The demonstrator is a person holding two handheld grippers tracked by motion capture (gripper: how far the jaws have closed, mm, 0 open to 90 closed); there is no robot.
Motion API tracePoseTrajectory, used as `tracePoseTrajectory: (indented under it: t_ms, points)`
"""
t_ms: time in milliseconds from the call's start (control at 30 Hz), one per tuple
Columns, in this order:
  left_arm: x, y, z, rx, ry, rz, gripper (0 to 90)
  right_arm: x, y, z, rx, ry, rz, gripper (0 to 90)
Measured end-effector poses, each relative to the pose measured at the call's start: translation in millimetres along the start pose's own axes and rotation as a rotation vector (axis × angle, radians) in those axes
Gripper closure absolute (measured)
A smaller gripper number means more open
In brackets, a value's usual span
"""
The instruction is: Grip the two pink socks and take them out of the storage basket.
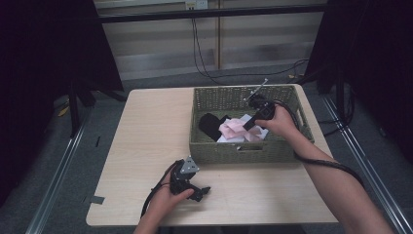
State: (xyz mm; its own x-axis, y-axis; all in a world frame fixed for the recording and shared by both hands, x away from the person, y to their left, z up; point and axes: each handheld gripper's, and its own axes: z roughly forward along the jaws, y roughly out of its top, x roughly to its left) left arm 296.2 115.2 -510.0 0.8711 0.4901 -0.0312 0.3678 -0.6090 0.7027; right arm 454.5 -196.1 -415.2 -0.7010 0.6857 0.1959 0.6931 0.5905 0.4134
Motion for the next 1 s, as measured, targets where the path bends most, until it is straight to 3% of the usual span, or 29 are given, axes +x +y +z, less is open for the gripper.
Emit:
tracePoseTrajectory:
  t_ms: [133, 267, 500, 600, 733, 867, 1000]
  points:
    - [0.0, 0.0, 0.0, 0.000, 0.000, 0.000, 0.0, -0.2, 0.8, -3.4, -0.002, 0.015, 0.002, 79.4]
    - [0.0, 0.0, 0.0, 0.000, 0.000, 0.000, 0.0, -2.8, -1.3, -1.7, -0.023, 0.028, 0.023, 71.0]
    - [0.0, 0.0, 0.0, 0.000, 0.000, 0.000, 0.0, 1.1, 0.1, 1.4, 0.005, 0.034, 0.000, 86.9]
    - [0.0, 0.0, 0.0, 0.000, 0.000, 0.000, 0.0, 2.7, 1.2, 0.6, 0.016, 0.040, 0.004, 87.8]
    - [0.1, -0.1, 0.1, -0.001, -0.002, 0.000, 0.0, 4.2, 4.6, -10.9, 0.008, 0.038, -0.001, 88.4]
    - [0.1, -0.1, 0.1, -0.001, -0.002, 0.000, 0.0, 4.6, 9.6, -39.3, -0.015, 0.032, -0.018, 88.4]
    - [0.0, 0.0, 0.1, -0.001, -0.001, 0.000, 0.0, 7.7, 10.8, -55.4, -0.022, 0.039, -0.010, 88.5]
